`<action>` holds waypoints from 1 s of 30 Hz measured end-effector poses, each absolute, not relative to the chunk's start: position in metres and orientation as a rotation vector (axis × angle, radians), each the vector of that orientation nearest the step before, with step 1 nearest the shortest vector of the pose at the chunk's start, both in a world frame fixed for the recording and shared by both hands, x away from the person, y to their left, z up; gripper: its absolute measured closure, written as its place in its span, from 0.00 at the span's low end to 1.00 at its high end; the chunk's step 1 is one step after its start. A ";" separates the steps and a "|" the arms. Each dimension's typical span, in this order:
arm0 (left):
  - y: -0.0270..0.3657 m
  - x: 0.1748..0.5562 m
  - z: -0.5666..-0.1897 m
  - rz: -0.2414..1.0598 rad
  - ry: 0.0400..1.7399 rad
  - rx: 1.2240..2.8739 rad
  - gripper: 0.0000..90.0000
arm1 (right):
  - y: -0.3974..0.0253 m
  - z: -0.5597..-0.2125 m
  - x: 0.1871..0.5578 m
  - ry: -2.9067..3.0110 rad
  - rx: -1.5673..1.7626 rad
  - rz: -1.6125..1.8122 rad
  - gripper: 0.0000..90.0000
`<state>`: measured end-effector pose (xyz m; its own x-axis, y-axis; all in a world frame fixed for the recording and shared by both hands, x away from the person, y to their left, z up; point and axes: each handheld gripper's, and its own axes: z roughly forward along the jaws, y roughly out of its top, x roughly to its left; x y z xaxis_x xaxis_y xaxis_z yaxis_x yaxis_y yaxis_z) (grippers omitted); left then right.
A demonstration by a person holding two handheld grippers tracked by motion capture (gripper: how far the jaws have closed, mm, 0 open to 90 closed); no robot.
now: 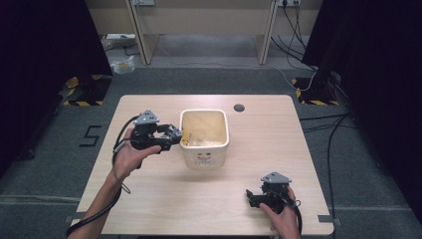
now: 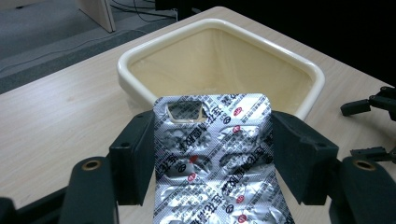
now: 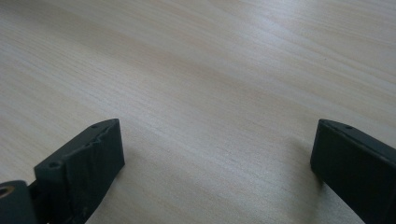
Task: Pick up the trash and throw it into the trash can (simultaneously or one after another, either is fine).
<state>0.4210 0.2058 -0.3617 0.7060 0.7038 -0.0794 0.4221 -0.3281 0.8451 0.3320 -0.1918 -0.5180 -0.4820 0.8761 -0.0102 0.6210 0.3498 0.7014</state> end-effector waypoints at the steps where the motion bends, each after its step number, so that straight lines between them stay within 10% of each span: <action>1: 0.202 0.423 -0.360 0.378 0.860 1.973 0.38 | -0.192 -0.518 0.332 2.233 1.314 0.907 0.03; 30: 0.148 0.462 -0.356 0.341 0.836 2.040 0.38 | -0.192 -0.518 0.332 2.232 1.314 0.910 0.03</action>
